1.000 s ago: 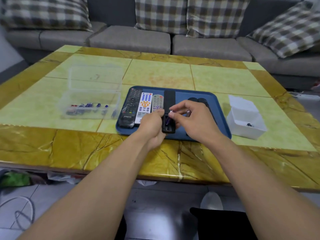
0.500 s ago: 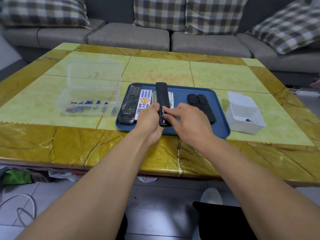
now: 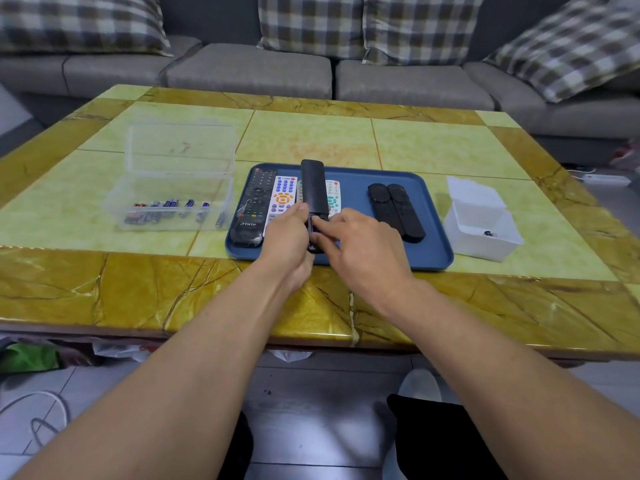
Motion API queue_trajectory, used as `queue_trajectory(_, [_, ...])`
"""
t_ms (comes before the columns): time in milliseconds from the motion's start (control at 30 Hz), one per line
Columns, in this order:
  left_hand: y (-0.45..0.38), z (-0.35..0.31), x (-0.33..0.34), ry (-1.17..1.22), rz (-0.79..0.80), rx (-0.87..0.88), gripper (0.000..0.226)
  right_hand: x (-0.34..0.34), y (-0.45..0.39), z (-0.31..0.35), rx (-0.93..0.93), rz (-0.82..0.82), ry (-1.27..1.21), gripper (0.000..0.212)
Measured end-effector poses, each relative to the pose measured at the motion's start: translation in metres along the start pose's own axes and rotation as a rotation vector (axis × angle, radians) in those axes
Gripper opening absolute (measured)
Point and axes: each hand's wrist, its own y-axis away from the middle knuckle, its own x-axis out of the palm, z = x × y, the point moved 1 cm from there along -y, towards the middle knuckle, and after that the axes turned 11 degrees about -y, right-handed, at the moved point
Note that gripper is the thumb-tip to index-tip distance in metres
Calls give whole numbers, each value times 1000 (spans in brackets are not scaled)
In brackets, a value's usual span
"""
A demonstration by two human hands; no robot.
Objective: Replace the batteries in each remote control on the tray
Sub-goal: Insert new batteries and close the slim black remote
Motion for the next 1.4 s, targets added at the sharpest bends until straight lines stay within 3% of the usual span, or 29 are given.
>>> queue_trajectory(133, [1, -5, 0, 45, -22, 10, 24, 1, 0, 4, -48, 55, 109, 41])
queue_trajectory(200, [1, -9, -1, 66, -26, 17, 25, -4, -1, 2, -36, 94, 48, 43])
queue_trajectory(367, [-1, -15, 0, 50, -25, 62, 24, -19, -3, -17, 334, 8, -687, 27])
queue_trajectory(500, [-2, -13, 1, 80, -12, 12, 19, -23, 3, -25, 611, 168, -1031, 37])
queue_trajectory(700, [2, -13, 2, 43, 71, -12, 21, -25, 4, -18, 353, 9, -972, 16])
queue_trajectory(800, [3, -10, 5, 20, 120, -2, 30, -27, 2, -16, 250, -93, -996, 16])
queue_trajectory(967, [6, -9, 9, 24, 158, 8, 23, -28, 3, -20, 192, -231, -919, 16])
queue_trajectory(1400, [15, -15, 8, 40, 155, 60, 35, -23, 7, -26, -141, -177, -507, 20])
